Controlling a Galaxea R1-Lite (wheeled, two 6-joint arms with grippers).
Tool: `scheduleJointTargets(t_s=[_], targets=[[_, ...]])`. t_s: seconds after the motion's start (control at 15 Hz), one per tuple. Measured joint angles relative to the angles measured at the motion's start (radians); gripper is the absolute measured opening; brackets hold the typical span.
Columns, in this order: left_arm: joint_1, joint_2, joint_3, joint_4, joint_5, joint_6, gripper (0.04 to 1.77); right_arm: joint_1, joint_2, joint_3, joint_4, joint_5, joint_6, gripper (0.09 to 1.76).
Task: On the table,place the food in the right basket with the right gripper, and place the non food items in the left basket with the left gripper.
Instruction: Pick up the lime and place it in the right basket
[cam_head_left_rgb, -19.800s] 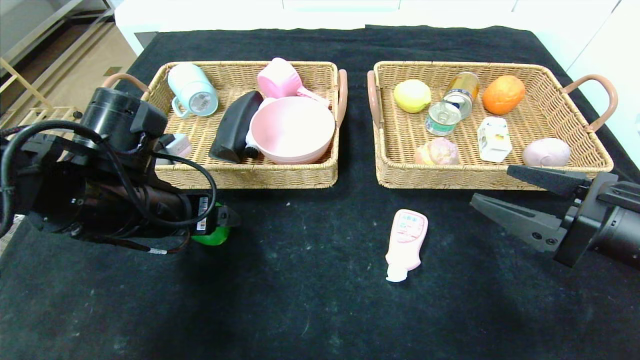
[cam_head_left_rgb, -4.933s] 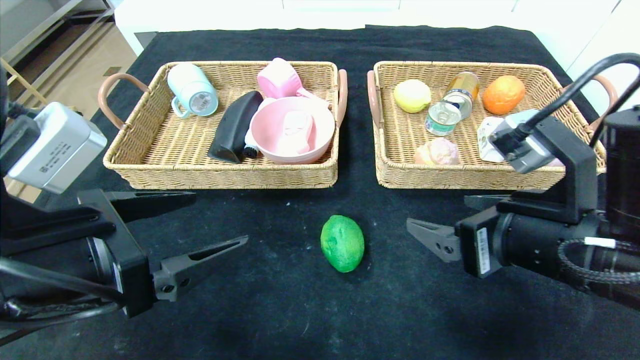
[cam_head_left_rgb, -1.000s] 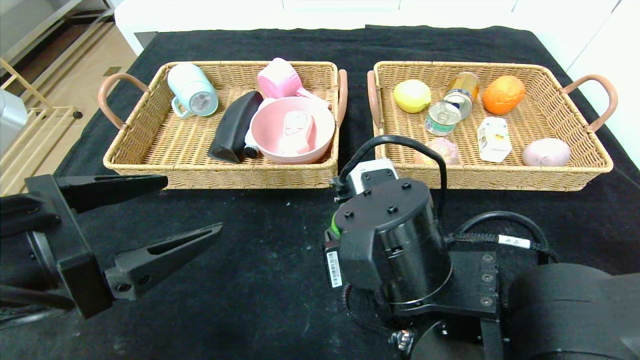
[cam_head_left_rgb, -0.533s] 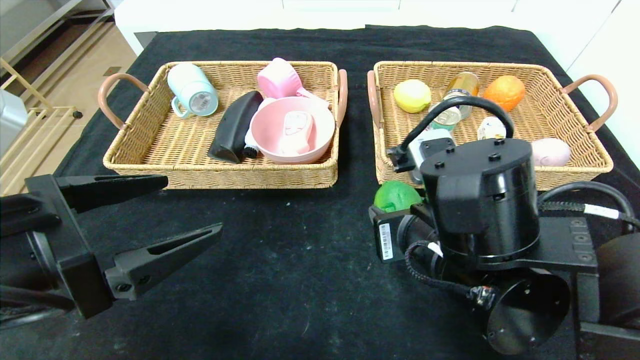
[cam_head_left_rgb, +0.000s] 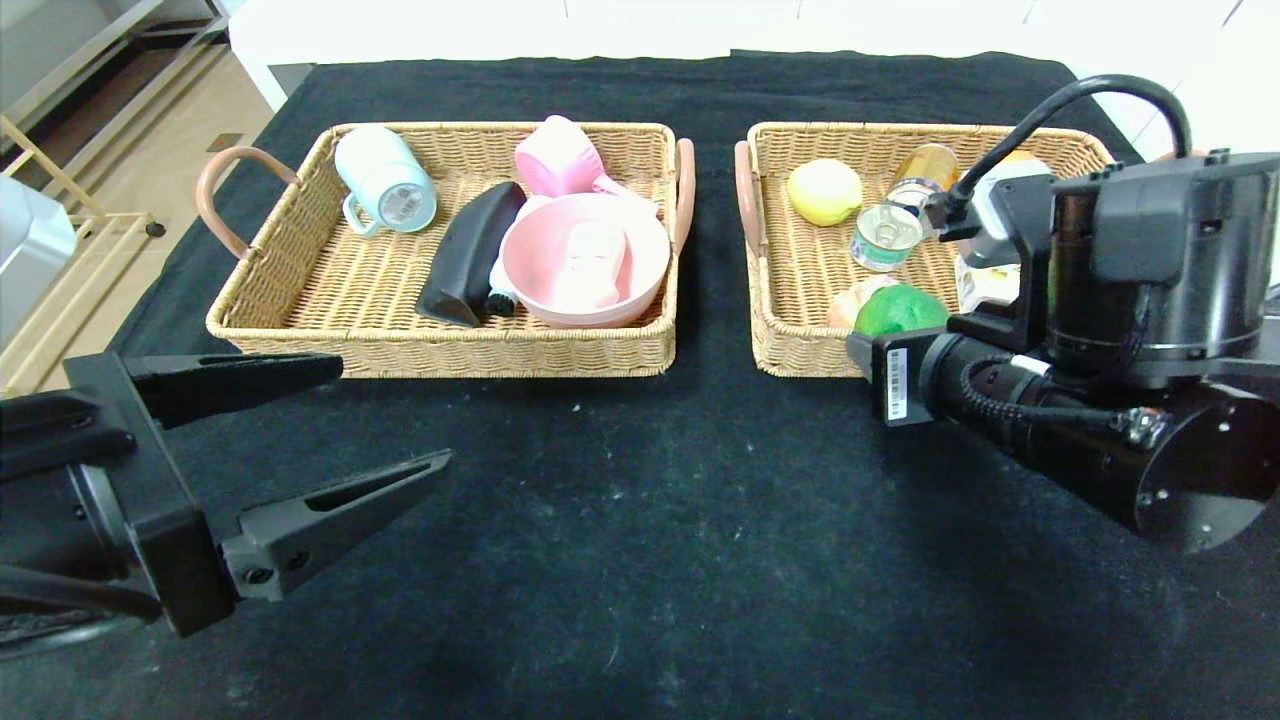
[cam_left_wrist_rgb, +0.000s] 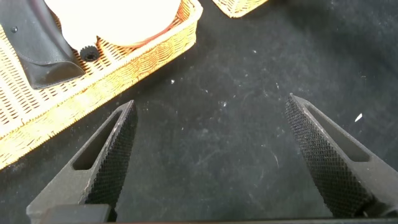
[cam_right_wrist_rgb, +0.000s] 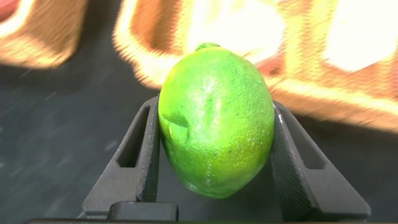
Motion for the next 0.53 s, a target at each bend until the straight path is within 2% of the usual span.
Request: scheduleJointTargets(t_s=[0.27, 0.53], targets=[[0.0, 0.002, 0.001, 0.002, 0.0, 0.0, 1.72, -0.121, -0.005, -0.079, -0.003, 0.104, -0.061, 1.07], [0.0, 0.003, 0.001, -0.001, 0.0, 0.0, 1.72, -0.177, 0.029, -0.196, -0.002, 0.131, -0.104, 1.07]])
